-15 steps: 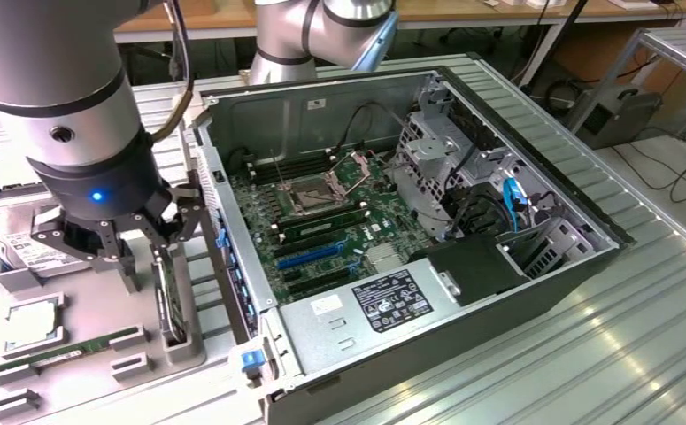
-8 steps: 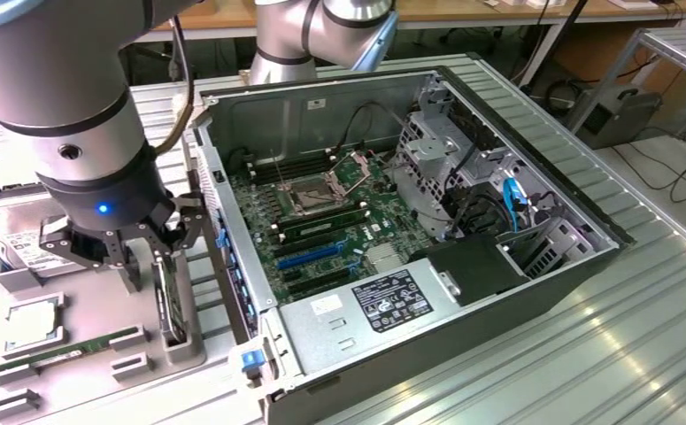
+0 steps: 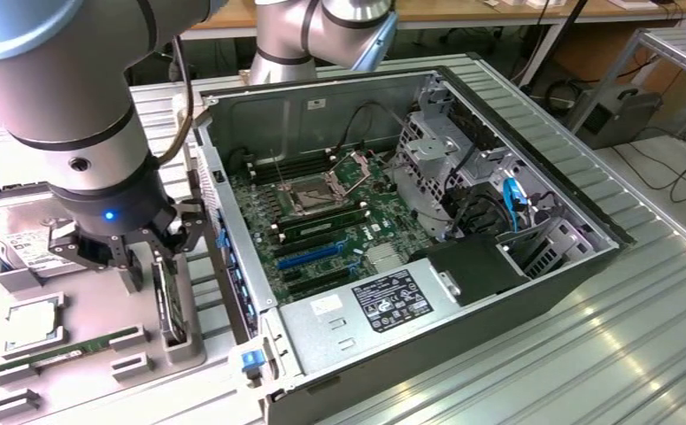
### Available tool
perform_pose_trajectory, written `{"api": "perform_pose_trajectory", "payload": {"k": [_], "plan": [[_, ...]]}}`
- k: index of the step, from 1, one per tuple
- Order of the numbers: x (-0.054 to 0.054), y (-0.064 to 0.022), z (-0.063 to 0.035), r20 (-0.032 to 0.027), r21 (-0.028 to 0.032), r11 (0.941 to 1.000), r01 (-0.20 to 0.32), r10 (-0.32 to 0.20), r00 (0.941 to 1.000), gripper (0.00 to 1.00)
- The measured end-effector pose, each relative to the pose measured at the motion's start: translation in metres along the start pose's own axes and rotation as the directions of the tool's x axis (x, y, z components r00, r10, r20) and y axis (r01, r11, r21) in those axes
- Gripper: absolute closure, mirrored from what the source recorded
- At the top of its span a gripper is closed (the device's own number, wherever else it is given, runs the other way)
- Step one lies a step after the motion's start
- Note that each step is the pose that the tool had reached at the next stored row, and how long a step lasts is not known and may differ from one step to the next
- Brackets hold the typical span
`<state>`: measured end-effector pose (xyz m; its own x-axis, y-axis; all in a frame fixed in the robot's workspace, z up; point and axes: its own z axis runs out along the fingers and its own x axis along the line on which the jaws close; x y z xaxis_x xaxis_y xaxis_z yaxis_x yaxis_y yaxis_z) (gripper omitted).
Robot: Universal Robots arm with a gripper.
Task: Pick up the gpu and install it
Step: 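Pick up the gpu and move the gpu toward the slot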
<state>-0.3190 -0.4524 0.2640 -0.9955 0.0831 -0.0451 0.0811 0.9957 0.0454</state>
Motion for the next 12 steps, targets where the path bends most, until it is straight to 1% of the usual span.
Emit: {"api": "perform_pose_trajectory", "payload": {"k": [8, 12], "plan": [[0.001, -0.0001, 0.0146, 0.0006, 0.0005, 0.9999, -0.01, 0.01, 0.9999, 0.58], [0.001, -0.0003, 0.0195, 0.0018, 0.0, 0.9999, -0.014, 0.014, 0.9999, 0.58]]}}
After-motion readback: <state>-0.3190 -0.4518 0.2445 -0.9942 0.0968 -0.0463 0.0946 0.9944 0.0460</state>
